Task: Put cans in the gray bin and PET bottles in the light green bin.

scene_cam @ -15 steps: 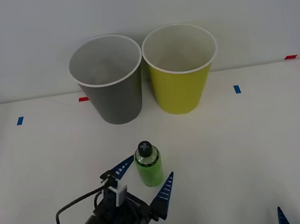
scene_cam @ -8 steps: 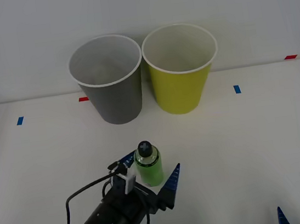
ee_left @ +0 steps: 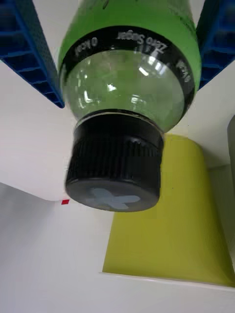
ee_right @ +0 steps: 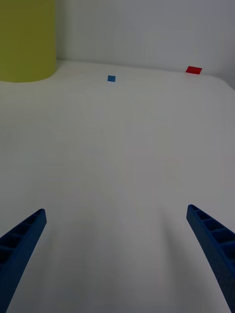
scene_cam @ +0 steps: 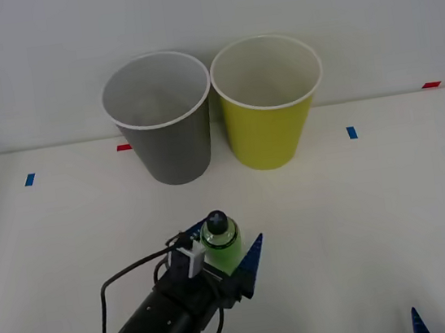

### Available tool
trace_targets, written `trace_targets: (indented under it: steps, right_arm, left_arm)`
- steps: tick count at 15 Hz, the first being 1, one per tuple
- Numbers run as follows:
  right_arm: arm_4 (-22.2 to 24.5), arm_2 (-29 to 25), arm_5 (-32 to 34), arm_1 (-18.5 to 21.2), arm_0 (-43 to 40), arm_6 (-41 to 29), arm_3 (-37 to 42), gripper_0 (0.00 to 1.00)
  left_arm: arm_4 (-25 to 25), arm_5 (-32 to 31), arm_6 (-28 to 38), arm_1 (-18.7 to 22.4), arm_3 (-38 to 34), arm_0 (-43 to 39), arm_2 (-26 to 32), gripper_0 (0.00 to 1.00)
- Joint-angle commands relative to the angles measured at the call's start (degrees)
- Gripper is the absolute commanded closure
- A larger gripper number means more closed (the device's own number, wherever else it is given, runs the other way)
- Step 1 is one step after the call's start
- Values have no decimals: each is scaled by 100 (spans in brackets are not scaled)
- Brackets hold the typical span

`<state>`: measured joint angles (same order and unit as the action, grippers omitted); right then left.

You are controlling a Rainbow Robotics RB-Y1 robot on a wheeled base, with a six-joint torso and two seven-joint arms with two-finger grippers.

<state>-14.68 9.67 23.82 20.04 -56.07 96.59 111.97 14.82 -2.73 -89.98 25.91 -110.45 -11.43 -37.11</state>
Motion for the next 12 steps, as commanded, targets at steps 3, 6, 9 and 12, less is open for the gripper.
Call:
trace_targets:
  steps: [3,6,9,12]
  right_arm:
    - [0,0,0,0,0,0,0,0]
    - [0,0,0,0,0,0,0,0]
    - [0,0,0,0,0,0,0,0]
    - [0,0,0,0,0,0,0,0]
  left_arm:
    - [-50,167,-28,46,-3,9,2,98]
    - [-50,290,-19,37,-21,44,2,99]
    - [3,1600,-11,142,-838,53,213,100]
    - [100,3560,-2,169,-2139,88,767,100]
